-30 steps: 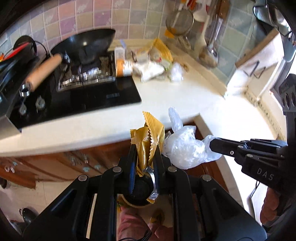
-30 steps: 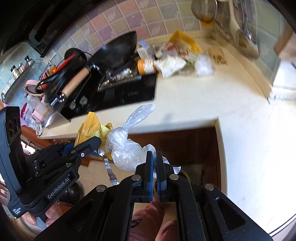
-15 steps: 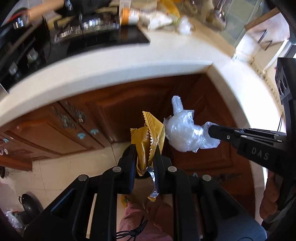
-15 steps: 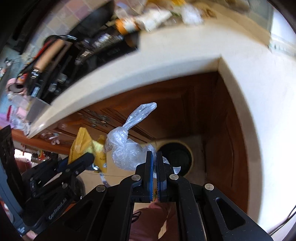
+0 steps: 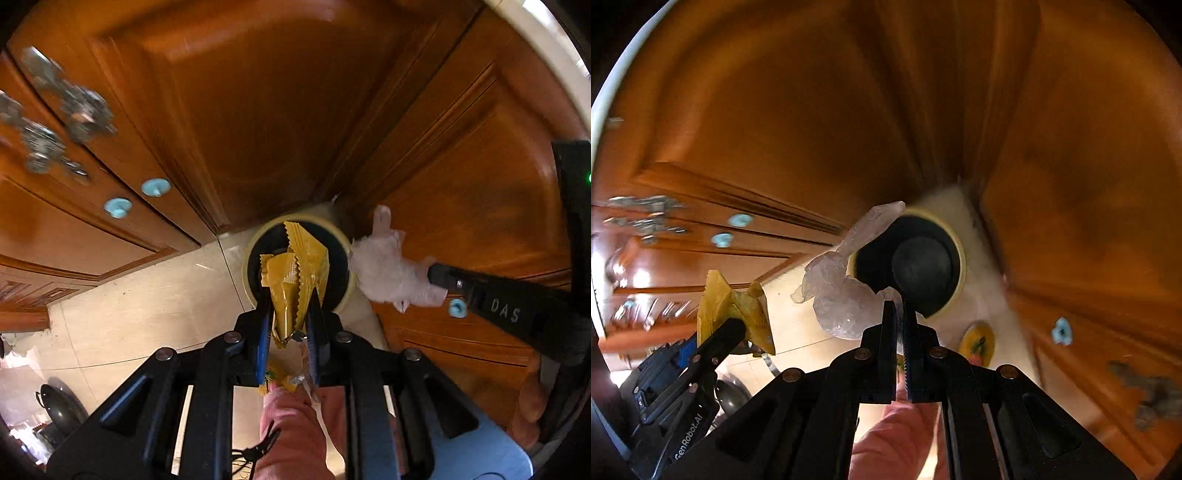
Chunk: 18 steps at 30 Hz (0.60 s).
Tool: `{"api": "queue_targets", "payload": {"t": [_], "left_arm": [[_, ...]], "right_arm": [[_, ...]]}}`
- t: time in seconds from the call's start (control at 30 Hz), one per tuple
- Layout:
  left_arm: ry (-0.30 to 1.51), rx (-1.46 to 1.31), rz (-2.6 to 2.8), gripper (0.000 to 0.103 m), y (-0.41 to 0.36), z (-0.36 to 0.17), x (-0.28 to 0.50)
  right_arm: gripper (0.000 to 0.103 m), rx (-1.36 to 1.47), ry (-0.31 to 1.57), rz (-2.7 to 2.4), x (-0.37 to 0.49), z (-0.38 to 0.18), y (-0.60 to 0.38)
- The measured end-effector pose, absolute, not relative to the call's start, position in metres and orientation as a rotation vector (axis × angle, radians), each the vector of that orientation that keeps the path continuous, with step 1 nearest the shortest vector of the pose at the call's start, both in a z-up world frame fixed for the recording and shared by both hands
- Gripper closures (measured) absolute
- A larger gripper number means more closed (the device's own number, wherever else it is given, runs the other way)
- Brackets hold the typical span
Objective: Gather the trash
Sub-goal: 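Carry the wrapper and plastic bag down over the bin and open both grippers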
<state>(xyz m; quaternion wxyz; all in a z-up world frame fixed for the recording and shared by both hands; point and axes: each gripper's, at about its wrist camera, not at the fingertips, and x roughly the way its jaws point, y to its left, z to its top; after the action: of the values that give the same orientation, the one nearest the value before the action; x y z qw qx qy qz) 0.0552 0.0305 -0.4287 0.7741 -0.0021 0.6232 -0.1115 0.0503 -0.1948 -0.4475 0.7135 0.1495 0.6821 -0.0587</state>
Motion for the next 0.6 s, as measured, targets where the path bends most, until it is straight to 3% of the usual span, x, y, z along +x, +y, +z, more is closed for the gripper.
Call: {"api": "queue_targets", "payload": {"t": [0.23, 0.43, 0.5, 0.57, 0.6], "left_arm": [[1.382, -0.005, -0.247, 0.088, 0.015, -0.500, 0.070], [1.405, -0.020, -0.252, 0.061, 0.011, -0.530, 0.081], [1.412, -0.031, -0.245, 0.049, 0.010, -0.536, 0.084], [1.416, -0.023, -0.211, 0.044, 0.011, -0.541, 0.087], [1.419, -0.017, -0.193, 0.044, 0.011, -0.546, 0.088]], "right_arm": [[0.100, 0.353, 1.547, -0.176, 0.057, -0.511, -0.191], [0.100, 0.364, 1.565, -0.184, 0.065, -0.546, -0.196], [0.091, 0.356, 1.583, -0.194, 0.063, -0.548, -0.195], [0.061, 0.348, 1.586, -0.217, 0.062, -0.548, -0.196], [0.055, 0.355, 1.572, -0.220, 0.064, -0.555, -0.199]]}}
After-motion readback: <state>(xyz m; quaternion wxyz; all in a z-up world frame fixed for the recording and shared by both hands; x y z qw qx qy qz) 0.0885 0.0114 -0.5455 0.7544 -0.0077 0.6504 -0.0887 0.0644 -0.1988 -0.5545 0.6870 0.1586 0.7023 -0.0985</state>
